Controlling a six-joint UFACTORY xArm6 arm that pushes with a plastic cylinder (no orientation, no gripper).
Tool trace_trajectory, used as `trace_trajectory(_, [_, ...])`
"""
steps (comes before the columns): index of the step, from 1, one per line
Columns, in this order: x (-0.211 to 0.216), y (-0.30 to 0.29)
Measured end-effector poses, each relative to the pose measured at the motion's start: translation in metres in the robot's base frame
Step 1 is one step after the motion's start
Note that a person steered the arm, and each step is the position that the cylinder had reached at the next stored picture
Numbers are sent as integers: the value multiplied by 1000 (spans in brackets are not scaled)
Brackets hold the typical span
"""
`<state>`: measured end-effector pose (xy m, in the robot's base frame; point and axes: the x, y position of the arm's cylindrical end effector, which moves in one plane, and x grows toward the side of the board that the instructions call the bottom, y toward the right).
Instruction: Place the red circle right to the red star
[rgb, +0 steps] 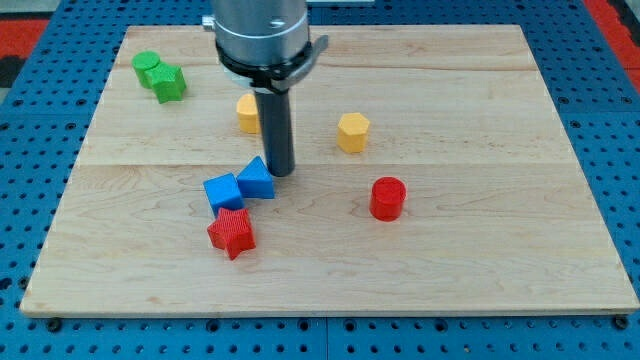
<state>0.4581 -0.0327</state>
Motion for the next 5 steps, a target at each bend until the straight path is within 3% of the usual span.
trace_trajectory(1, [-15,98])
trace_trajectory(2, [51,120])
trace_trajectory(3, [85,64])
trace_trajectory(4, [93,139])
trace_trajectory(5, [144,105])
